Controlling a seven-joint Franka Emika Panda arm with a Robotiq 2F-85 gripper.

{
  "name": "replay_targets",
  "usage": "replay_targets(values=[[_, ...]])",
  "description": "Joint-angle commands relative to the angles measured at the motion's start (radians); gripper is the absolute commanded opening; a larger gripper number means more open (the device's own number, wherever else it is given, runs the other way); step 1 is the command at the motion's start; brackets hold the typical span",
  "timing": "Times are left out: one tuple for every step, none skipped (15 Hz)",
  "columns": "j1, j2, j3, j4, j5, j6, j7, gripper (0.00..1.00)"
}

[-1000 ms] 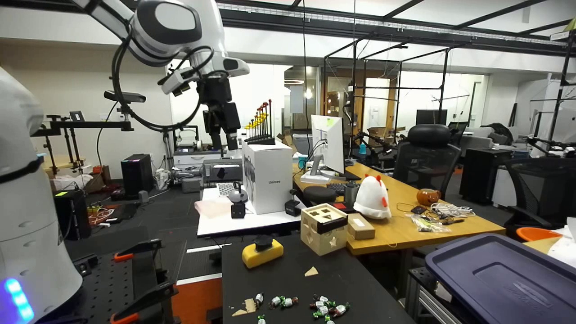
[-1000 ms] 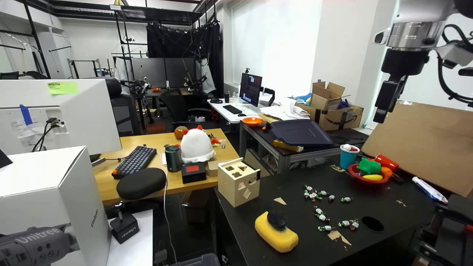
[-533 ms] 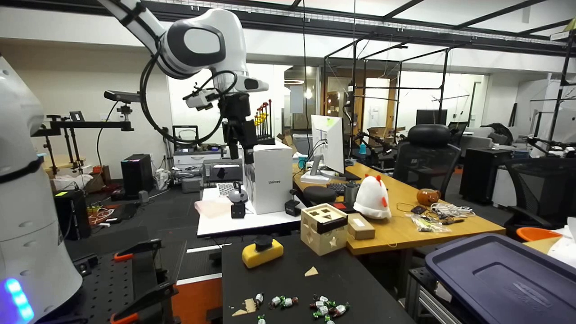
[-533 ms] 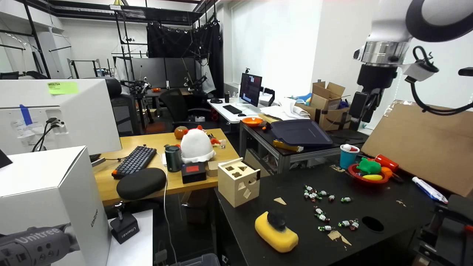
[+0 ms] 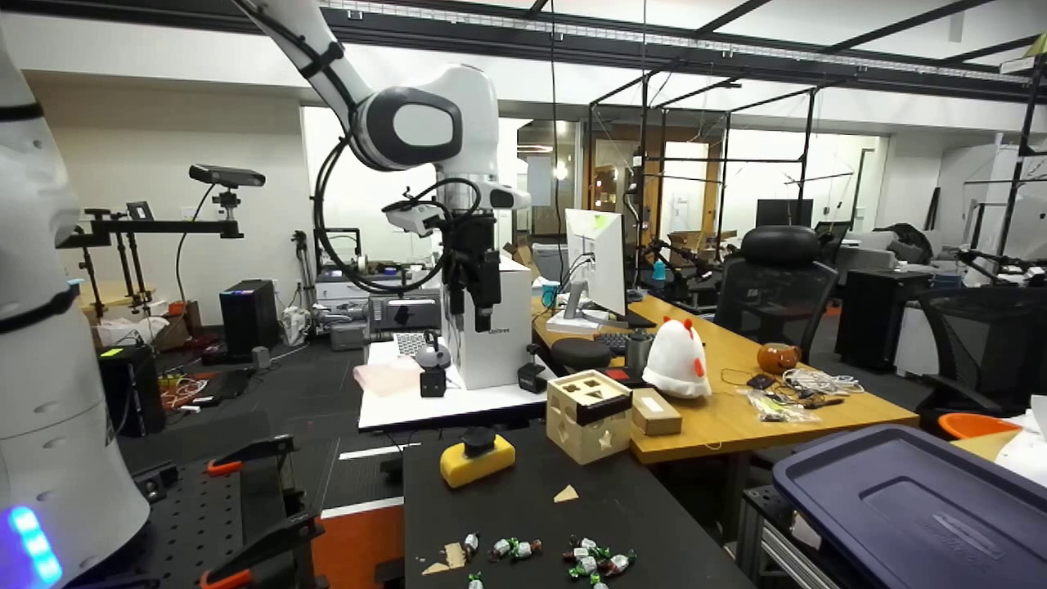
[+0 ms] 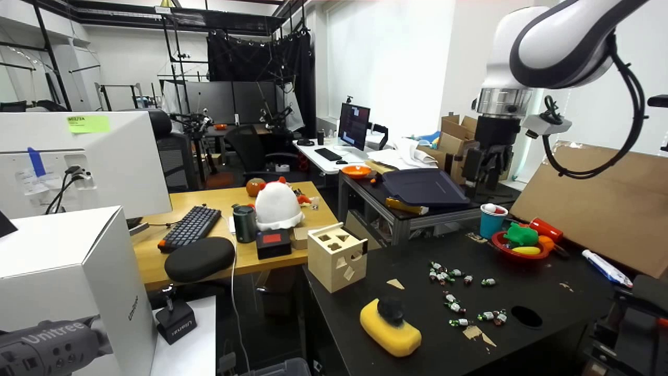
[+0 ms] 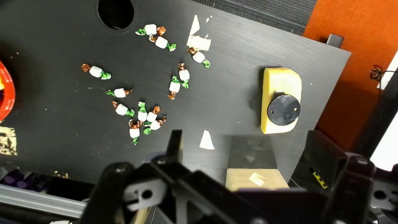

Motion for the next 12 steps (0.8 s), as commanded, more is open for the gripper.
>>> replay_targets(values=[[-0.006,0.120,0.002,0.086,0.083,0.002,-0.049,1.00],[-0.009,0.149,0.006,0.103,0.096,0.003,-0.053,1.00],[-0.013,0.173,0.008,0.119,0.096,0.005,-0.052,1.00],[-0.017,0.198,0.010,0.137,0.114,0.001,-0.067,1.00],[-0.020,0.222,0.011,0.153,0.111,0.002,-0.063,1.00],[-0.023,0.247,0.013,0.173,0.117,-0.002,-0.064,1.00],[-0.027,0.271,0.015,0.192,0.114,-0.005,-0.059,1.00],[-0.033,0.299,0.017,0.215,0.120,-0.007,-0.055,1.00],[-0.038,0.324,0.020,0.237,0.126,-0.013,-0.051,1.00],[-0.039,0.356,0.020,0.261,0.121,-0.010,-0.035,1.00],[-0.039,0.380,0.018,0.280,0.109,-0.006,-0.021,1.00],[-0.038,0.407,0.014,0.299,0.091,0.006,-0.004,1.00]])
